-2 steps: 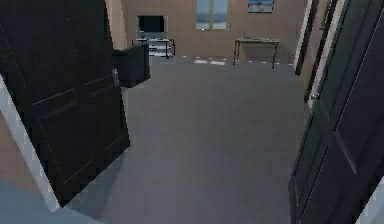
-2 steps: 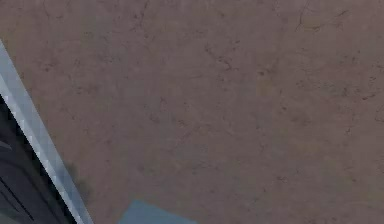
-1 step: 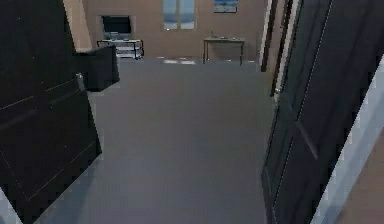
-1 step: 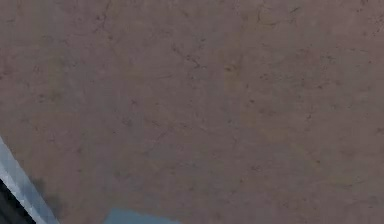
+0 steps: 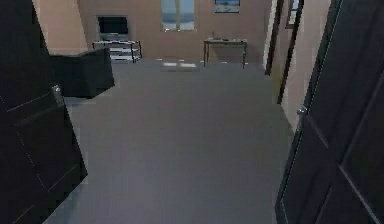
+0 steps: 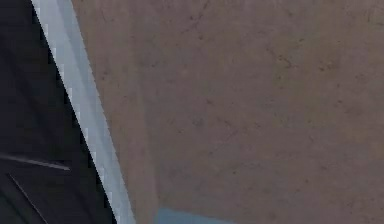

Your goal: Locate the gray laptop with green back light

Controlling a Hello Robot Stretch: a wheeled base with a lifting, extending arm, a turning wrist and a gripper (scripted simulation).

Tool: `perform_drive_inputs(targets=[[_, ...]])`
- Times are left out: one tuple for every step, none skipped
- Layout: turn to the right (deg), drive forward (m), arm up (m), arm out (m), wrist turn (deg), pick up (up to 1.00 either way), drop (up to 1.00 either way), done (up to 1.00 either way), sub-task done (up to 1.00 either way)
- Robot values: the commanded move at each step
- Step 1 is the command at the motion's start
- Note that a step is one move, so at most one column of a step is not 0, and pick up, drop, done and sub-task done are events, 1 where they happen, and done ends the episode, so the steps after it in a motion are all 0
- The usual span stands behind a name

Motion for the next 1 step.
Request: perform_drive_inputs(targets=[[12.0,0.00,0.00,0.00,0.0,0.00,0.00,0.00,0.00]])
